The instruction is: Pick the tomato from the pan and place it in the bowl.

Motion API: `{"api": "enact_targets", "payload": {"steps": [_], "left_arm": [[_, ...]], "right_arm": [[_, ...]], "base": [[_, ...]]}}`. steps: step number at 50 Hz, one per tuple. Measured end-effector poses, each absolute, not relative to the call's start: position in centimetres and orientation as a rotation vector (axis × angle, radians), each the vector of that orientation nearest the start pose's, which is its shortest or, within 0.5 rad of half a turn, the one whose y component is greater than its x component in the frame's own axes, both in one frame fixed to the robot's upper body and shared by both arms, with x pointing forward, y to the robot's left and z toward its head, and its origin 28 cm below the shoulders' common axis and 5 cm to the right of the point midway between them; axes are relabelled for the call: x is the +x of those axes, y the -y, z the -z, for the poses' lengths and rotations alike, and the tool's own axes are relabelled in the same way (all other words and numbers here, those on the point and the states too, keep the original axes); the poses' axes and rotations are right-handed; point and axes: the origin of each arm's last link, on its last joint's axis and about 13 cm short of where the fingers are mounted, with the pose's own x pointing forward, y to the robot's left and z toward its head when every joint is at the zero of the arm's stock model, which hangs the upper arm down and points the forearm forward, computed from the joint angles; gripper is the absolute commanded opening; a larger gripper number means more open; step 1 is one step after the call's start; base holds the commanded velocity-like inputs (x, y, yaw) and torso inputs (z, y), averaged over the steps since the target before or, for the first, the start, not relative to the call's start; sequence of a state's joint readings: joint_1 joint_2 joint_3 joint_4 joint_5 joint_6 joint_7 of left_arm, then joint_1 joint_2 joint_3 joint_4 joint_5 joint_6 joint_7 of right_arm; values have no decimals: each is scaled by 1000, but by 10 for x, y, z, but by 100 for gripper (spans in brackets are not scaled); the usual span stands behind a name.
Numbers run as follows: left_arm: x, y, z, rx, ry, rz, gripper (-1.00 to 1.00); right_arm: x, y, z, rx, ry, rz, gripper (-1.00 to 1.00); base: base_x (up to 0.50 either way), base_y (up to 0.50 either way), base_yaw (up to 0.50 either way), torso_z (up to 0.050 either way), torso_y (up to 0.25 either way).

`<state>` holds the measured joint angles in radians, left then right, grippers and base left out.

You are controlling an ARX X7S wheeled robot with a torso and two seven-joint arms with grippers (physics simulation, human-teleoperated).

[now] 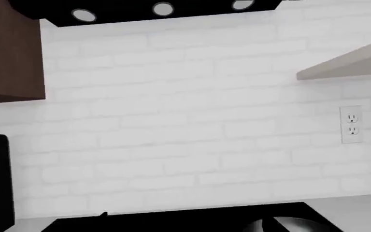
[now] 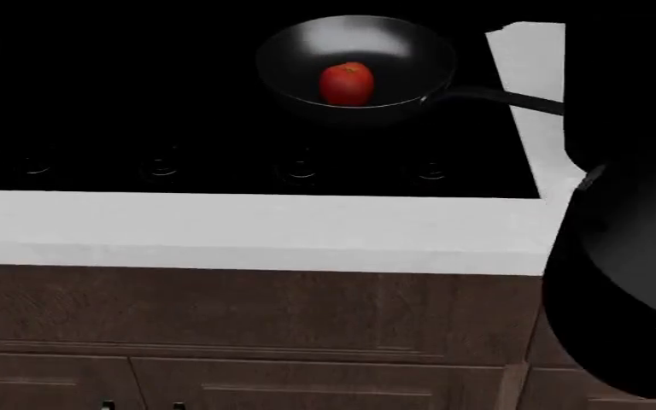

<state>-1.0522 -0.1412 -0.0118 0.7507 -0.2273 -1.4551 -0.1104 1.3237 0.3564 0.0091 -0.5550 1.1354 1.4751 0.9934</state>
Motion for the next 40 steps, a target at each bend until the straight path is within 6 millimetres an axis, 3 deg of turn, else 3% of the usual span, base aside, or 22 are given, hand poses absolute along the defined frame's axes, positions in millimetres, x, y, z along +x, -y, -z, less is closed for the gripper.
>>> {"api": "enact_targets", "payload": {"steps": [13, 40], "left_arm": [[274, -224, -318, 50, 161, 18, 100], [290, -225, -309, -6, 46, 54, 100]], "right_arm": [[265, 114, -377, -99, 175, 177, 100], [277, 122, -369, -106, 62, 145, 100]], "base": [[0, 0, 0, 0, 0], [7, 0, 0, 0, 0]]}}
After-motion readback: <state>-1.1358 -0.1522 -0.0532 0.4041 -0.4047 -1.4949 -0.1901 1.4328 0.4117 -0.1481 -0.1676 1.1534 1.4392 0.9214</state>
